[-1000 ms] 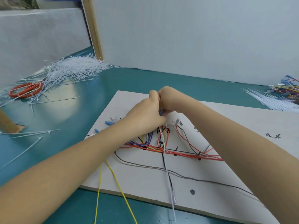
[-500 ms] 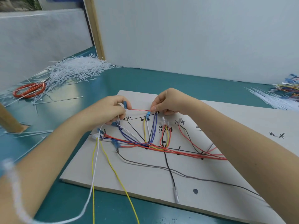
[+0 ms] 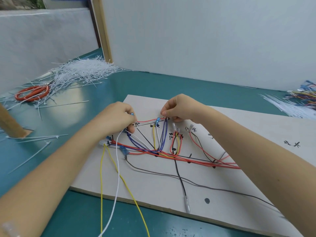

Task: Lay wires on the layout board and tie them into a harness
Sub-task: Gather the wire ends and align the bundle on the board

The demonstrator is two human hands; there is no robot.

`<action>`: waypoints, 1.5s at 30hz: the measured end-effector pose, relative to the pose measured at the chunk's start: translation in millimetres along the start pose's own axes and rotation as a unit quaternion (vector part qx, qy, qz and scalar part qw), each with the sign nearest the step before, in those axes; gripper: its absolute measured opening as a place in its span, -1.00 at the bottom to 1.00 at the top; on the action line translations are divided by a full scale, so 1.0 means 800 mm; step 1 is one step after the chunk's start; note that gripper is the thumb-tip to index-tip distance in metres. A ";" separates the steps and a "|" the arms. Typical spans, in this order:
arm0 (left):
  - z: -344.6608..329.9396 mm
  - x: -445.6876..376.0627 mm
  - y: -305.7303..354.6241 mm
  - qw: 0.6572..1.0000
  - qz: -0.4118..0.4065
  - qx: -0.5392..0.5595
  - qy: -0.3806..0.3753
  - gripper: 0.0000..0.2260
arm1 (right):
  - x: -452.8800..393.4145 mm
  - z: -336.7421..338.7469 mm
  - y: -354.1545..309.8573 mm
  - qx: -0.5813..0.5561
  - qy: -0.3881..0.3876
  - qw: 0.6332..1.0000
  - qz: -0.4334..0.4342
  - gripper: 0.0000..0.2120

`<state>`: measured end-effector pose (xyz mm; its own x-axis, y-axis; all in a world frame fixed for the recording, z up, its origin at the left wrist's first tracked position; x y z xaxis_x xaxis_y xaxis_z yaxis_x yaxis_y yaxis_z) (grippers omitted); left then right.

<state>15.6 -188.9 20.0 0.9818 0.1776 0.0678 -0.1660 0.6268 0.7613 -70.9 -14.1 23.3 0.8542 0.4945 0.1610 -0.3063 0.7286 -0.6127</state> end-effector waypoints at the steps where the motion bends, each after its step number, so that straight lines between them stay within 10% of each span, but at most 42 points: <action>1: 0.000 0.001 -0.001 1.000 0.005 0.011 -0.001 -0.87 | 0.002 0.001 -0.004 0.047 0.018 0.999 0.009 -0.86; 5: 0.003 0.003 -0.005 1.000 0.015 0.014 -0.006 -0.86 | 0.024 -0.009 -0.034 0.250 0.114 0.956 0.106 -0.73; 16: 0.002 0.006 0.002 0.997 0.009 -0.069 0.021 -0.78 | 0.107 -0.064 -0.099 0.256 0.054 0.917 0.302 -0.67; 22: 0.003 -0.002 -0.001 0.999 0.025 -0.030 -0.006 -0.77 | 0.146 -0.107 -0.116 0.419 0.066 0.820 0.384 -0.72; 30: 0.003 0.000 -0.003 0.993 -0.031 -0.111 -0.021 -0.77 | 0.163 -0.082 -0.094 0.329 0.037 0.882 0.337 -0.83; 45: 0.000 0.017 0.004 0.980 -0.102 -0.162 0.049 -0.86 | 0.212 -0.060 -0.019 0.374 0.035 0.873 0.311 -0.81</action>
<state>28.0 -184.7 23.2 0.9865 0.0863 -0.1390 -0.0040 0.8622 0.5066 99.0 36.1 23.0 0.4407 0.8935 -0.0858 -0.8865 0.4483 0.1150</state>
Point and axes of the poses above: each hand's wrist, its own x-axis away from the middle knuckle, its own z-axis out of the back of the hand, y = z × x, the point moved 4 cm from there along -x, towards the middle knuckle, and after that the axes turned 8 degrees about x, right-handed, at the moved point
